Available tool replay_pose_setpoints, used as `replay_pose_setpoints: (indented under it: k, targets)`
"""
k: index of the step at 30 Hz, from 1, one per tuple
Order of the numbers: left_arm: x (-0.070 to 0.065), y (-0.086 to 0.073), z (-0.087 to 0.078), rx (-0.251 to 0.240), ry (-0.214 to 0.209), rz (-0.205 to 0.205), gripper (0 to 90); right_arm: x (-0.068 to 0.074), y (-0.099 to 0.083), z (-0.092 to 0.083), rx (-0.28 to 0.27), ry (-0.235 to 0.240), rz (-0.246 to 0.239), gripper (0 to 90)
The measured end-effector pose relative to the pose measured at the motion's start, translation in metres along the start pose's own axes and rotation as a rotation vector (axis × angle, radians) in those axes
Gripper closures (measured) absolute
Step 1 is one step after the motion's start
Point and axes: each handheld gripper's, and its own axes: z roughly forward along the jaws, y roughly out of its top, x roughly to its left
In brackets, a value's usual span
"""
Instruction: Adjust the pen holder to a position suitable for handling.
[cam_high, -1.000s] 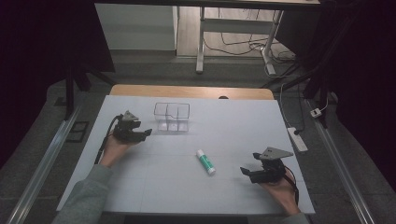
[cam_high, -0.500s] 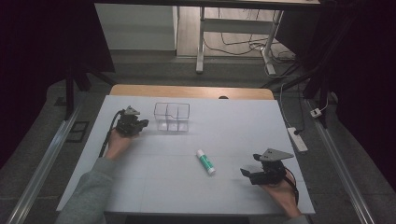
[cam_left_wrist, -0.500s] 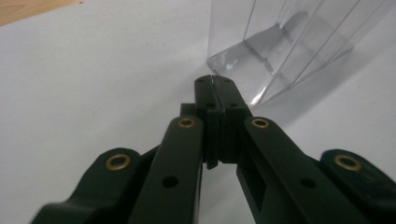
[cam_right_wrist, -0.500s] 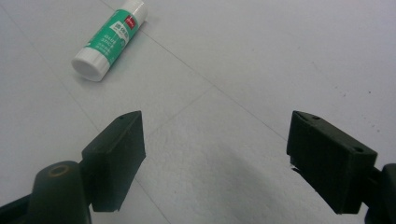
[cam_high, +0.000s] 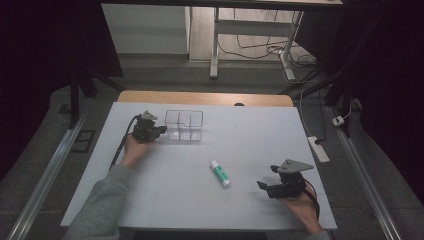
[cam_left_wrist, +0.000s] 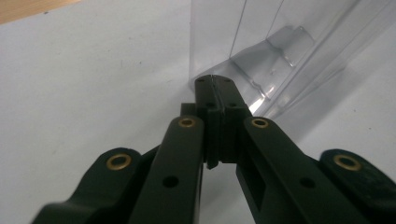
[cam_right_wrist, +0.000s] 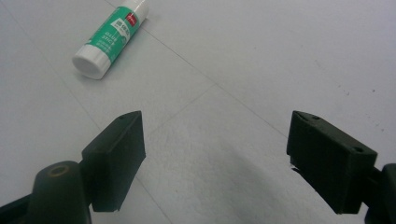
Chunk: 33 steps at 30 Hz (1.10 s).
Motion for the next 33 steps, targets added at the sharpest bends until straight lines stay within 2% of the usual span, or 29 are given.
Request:
replay_pose_setpoints:
  k: [2, 5, 12, 33]
  targets:
    - [0.000, 0.002, 0.002, 0.001, 0.011, 0.007, 88.6, 0.000, 0.000, 0.000, 0.000, 0.002, -0.001, 18.5]
    - [0.002, 0.002, 0.003, -0.008, 0.003, -0.009, 88.6, 0.000, 0.000, 0.000, 0.000, 0.001, 0.000, 18.5]
    - [0.001, 0.004, 0.005, -0.004, 0.002, 0.000, 88.6, -0.001, -0.001, 0.001, 0.002, 0.001, 0.001, 18.5]
    - [-0.021, 0.019, 0.020, 0.004, -0.045, 0.062, 88.6, -0.001, -0.001, 0.001, 0.008, -0.002, 0.003, 18.7]
